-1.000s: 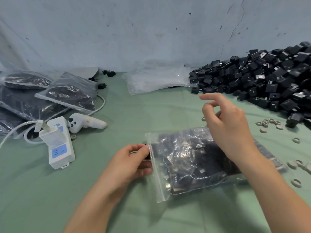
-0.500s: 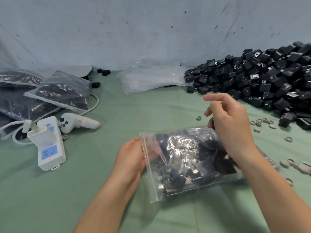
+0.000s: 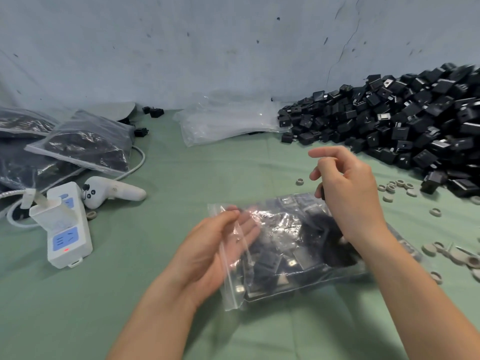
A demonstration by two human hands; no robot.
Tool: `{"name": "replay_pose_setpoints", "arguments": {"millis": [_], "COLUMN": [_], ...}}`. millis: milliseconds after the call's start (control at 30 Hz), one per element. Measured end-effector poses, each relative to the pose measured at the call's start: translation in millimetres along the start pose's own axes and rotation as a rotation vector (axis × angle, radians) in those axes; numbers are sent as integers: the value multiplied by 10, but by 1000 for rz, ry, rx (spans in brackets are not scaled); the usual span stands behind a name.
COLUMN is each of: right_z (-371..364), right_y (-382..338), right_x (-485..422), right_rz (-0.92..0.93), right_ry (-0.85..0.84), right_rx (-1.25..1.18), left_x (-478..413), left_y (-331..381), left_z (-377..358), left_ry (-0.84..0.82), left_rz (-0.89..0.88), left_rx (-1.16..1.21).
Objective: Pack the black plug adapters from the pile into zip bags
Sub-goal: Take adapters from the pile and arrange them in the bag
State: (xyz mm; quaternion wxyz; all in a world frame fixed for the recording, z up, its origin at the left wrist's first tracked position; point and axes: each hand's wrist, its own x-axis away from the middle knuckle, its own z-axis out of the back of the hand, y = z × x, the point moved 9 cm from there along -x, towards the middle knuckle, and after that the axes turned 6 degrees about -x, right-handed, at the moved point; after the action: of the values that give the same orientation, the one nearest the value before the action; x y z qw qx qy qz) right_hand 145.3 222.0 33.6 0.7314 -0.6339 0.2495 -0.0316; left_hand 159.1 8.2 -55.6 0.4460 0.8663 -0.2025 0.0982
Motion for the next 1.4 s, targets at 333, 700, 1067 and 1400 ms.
{"name": "replay_pose_setpoints", "arguments": {"millis": [333,700,1067,1400], "right_z": [391,504,389,-78], "right_y": [263,344,334,182], "right_x": [-84,-56,-25,49], "right_rz": [-303,-382,-424,-530], "right_ry": [269,344,255,9], "right_rx": [-347,-456,-483,-852], "left_x": [11,65,18,5], "left_y": [128,-30,-48,155], "left_z": [73,-256,-258,-69], "left_ry": [34,-233,-213,-122], "left_rz": [-57,90,143,39], "left_rx": [-183,147,155,109]}}
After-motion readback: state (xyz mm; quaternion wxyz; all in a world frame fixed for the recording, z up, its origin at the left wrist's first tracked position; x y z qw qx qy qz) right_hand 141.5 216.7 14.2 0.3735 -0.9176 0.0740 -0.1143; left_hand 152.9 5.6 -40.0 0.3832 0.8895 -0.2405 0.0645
